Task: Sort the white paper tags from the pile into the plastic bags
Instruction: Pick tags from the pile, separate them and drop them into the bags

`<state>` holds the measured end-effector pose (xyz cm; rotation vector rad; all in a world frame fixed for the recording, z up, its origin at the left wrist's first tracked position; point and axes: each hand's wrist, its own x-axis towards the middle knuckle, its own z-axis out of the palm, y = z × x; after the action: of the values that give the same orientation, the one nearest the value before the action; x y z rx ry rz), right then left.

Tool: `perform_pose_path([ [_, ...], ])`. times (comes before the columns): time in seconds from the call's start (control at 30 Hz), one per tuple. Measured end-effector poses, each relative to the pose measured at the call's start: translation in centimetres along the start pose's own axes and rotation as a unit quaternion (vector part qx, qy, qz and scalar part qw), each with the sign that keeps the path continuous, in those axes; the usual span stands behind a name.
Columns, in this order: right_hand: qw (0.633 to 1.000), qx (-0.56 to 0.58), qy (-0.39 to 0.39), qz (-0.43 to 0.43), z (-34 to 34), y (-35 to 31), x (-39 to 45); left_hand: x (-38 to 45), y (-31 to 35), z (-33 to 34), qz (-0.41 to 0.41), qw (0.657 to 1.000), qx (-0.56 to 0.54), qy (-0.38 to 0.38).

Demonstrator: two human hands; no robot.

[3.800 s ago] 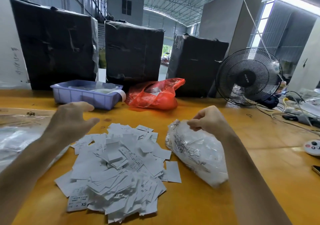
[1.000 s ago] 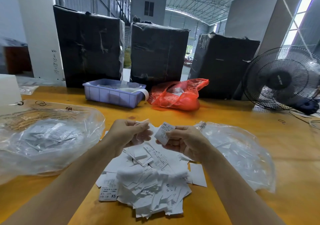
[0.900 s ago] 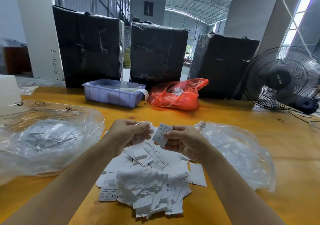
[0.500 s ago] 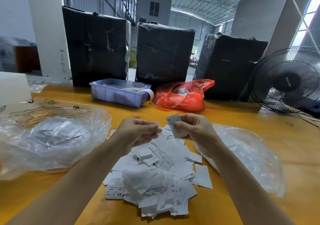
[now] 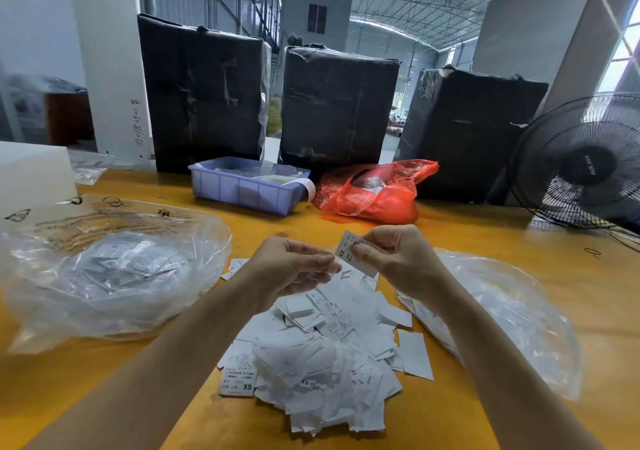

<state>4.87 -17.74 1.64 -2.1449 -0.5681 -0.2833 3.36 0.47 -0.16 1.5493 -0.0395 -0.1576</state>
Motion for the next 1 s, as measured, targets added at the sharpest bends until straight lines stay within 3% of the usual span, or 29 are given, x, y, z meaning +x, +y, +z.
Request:
perform_pose_path([
  [0.43, 1.000, -0.017, 0.020, 0.001, 0.13, 0.14, -0.08, 0.09, -0.15, 0.12, 0.002, 1.000, 0.005, -0.002],
  [0.73, 0.998, -0.029, -0.051, 0.039, 0.58, -0.07, -0.27, 0.49, -0.32, 0.08, -0.002, 0.999, -0.015, 0.039],
  [1.0, 0.999, 0.023, -0.008, 0.037, 0.28, 0.24, -0.06, 0.42, -0.27, 0.19, 0.006, 0.998, -0.053, 0.025],
])
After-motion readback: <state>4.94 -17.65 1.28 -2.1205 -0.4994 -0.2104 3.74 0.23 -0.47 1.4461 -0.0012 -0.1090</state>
